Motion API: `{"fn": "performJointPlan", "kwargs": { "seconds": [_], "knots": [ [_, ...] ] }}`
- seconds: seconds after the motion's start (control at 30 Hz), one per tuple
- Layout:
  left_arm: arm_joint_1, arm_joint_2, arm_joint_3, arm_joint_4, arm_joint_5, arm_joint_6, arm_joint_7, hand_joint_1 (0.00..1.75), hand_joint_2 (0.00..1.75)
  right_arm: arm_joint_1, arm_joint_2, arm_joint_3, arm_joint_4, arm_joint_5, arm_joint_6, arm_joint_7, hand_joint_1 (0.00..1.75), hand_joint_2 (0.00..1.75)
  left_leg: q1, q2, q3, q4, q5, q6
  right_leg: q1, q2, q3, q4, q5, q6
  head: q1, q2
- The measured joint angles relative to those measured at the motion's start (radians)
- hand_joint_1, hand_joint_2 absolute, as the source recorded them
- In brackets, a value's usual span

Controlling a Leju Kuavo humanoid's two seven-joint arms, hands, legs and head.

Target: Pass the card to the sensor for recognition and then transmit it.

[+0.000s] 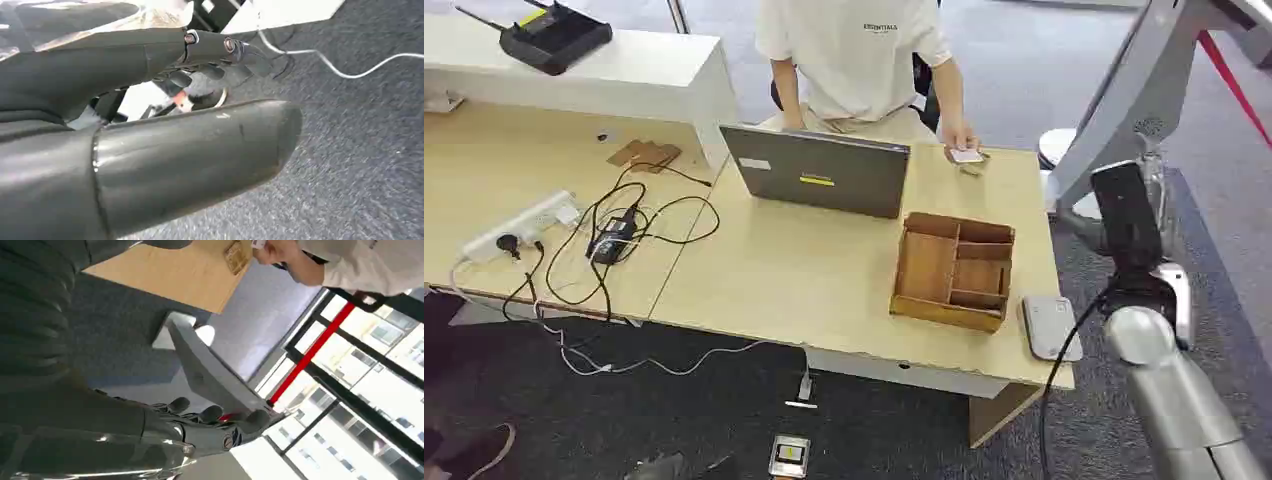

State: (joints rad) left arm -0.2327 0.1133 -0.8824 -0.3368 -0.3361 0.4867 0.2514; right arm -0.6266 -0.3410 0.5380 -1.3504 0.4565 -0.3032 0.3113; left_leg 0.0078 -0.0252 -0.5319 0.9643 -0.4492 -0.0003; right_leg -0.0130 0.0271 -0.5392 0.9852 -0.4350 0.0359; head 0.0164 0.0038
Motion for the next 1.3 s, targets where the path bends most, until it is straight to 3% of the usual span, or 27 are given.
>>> {"fn": "performJointPlan", "kwargs": {
  "seconds": [0.13,0.37,0.87,1.13,1.17,1.2,1.23,1.3],
  "knots": [
    [-0.02,-0.005,-0.004,-0.002,-0.026,-0.019,0.008,0.0,0.0,-0.04,0.008,0.096,0.046,0.139,0.079,0.018,0.0,1.75,0.0,-0.001,0.0,0.0,0.0,0.0,0.0,0.0,0.0,0.0,0.0,0.0,0.0,0.0],
    [-0.034,-0.008,-0.008,-0.003,-0.054,-0.028,0.008,0.0,0.0,-0.081,0.044,0.223,0.195,0.204,0.137,0.016,0.0,1.75,0.0,-0.001,-0.001,0.0,0.0,0.0,0.0,-0.001,-0.001,0.0,0.0,0.0,0.001,0.0],
    [-0.031,-0.011,-0.008,-0.004,-0.066,-0.03,0.01,0.0,0.0,-0.081,0.099,0.308,0.34,0.186,0.119,0.016,0.0,1.75,0.0,-0.001,-0.002,0.0,0.0,0.0,0.0,-0.001,-0.002,0.0,0.0,0.0,0.0,0.0],
    [-0.029,-0.011,-0.008,-0.004,-0.069,-0.031,0.007,0.0,0.0,-0.084,0.103,0.313,0.366,0.176,0.029,0.008,0.0,1.75,0.0,-0.001,-0.002,0.0,0.0,0.0,0.0,-0.001,-0.002,0.0,0.0,0.0,0.0,0.0],
    [-0.029,-0.011,-0.008,-0.004,-0.069,-0.03,0.007,0.0,0.0,-0.085,0.103,0.313,0.367,0.178,0.017,0.008,0.05,1.75,0.0,-0.001,-0.002,0.0,0.0,0.0,0.0,-0.001,-0.002,0.0,0.0,0.0,0.0,0.0],
    [-0.029,-0.011,-0.008,-0.004,-0.07,-0.03,0.007,0.0,0.0,-0.086,0.103,0.313,0.367,0.178,0.005,0.008,1.22,1.75,0.0,-0.001,-0.002,0.0,0.0,0.0,0.0,-0.001,-0.002,0.0,0.0,0.0,0.0,0.0],
    [-0.028,-0.011,-0.008,-0.004,-0.071,-0.031,0.007,0.0,0.0,-0.087,0.101,0.31,0.367,0.178,-0.02,0.008,1.69,1.75,0.0,-0.001,-0.002,0.0,0.0,0.0,0.0,-0.001,-0.002,0.0,0.0,0.0,0.0,0.0],
    [-0.027,-0.011,-0.008,-0.004,-0.076,-0.03,0.007,0.0,0.0,-0.09,0.099,0.303,0.367,0.178,-0.058,0.007,1.69,1.75,0.0,-0.001,-0.002,0.0,0.0,0.0,0.0,-0.001,-0.002,0.0,0.0,0.0,0.0,0.0]
  ]
}}
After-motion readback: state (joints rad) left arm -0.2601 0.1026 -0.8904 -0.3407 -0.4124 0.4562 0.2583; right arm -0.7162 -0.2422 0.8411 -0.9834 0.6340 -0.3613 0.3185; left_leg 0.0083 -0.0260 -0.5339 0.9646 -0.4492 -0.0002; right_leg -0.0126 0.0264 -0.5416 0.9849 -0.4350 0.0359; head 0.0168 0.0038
